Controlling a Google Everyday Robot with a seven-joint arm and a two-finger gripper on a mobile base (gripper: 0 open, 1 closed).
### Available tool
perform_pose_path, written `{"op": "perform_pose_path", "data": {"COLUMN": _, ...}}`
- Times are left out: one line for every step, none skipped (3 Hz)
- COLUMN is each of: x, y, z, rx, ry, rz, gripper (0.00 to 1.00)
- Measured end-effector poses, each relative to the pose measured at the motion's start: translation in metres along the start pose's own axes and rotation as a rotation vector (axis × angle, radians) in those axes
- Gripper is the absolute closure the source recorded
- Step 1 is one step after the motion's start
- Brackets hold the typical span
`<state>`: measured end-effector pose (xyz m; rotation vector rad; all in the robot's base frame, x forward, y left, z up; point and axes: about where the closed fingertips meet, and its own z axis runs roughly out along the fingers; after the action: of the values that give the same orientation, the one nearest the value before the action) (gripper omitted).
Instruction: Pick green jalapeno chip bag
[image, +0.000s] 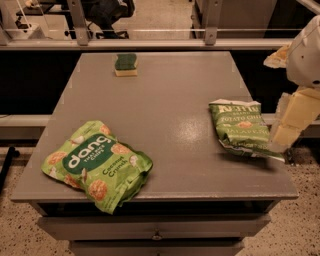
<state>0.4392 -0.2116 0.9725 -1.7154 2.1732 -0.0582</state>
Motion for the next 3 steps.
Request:
{"op": "perform_pose_path", "data": {"x": 0.004, "y": 0.0, "z": 0.018, "rx": 0.014, "ry": -0.029, "rz": -0.001, "gripper": 0.0}}
{"op": "perform_pose_path", "data": {"x": 0.018, "y": -0.002, "z": 0.05, "rx": 0.013, "ry": -0.046, "rz": 0.021, "gripper": 0.0}}
{"op": "perform_pose_path", "data": {"x": 0.03, "y": -0.002, "z": 0.081, "rx": -0.008, "ry": -0.067, "rz": 0.055, "gripper": 0.0}}
